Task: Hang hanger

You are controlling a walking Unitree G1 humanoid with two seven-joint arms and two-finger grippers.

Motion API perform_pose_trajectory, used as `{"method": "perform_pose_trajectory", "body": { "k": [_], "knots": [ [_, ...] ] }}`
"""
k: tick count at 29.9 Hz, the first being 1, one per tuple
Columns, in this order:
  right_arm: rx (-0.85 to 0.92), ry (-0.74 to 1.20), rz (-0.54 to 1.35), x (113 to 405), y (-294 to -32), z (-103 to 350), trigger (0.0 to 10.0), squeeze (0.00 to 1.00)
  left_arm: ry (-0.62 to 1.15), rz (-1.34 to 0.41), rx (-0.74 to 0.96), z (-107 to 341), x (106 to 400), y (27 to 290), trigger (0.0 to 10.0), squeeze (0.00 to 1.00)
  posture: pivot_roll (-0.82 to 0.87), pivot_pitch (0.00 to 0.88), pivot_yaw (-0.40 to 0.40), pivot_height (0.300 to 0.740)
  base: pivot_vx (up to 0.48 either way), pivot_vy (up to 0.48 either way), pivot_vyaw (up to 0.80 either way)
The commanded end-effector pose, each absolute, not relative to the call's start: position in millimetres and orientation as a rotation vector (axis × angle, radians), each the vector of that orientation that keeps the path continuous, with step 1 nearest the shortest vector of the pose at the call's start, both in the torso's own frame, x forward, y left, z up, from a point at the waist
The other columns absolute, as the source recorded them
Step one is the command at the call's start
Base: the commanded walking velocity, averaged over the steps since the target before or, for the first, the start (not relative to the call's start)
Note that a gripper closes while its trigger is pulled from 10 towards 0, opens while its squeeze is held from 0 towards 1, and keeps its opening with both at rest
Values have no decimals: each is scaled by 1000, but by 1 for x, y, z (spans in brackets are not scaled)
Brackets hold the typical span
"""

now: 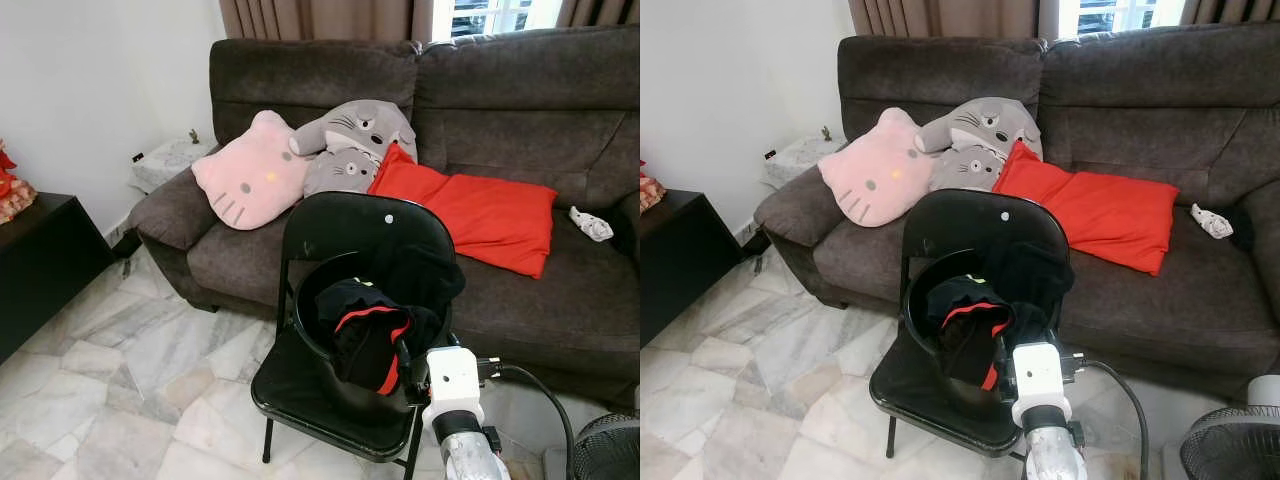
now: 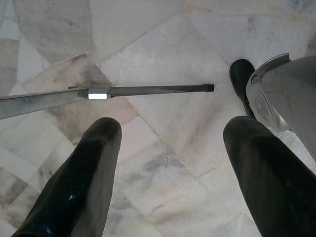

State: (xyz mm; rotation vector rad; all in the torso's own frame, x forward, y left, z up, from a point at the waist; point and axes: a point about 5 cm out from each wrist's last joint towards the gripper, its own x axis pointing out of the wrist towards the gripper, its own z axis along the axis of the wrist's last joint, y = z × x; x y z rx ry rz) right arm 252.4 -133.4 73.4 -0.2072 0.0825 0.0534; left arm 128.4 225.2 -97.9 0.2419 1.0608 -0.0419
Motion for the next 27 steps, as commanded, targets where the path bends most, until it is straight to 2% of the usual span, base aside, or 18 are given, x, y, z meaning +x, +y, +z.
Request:
{"method": "perform_pose_trajectory", "body": {
  "k": [1, 12, 27],
  "knots": [
    [-213, 93, 74, 255, -129, 72, 10000, 0, 1075, -41, 268, -97, 127, 233, 10000, 0, -96, 0, 174, 740, 0, 0, 0],
    [-248, 124, 122, 275, -129, 65, 10000, 0, 1076, -45, 263, -97, 127, 233, 10000, 0, -93, 0, 174, 740, 0, 0, 0],
    [-276, 104, 298, 285, -106, 70, 10000, 0, 1075, -48, 261, -97, 126, 232, 10000, 0, -86, 0, 174, 740, 0, 0, 0]
  ]
}}
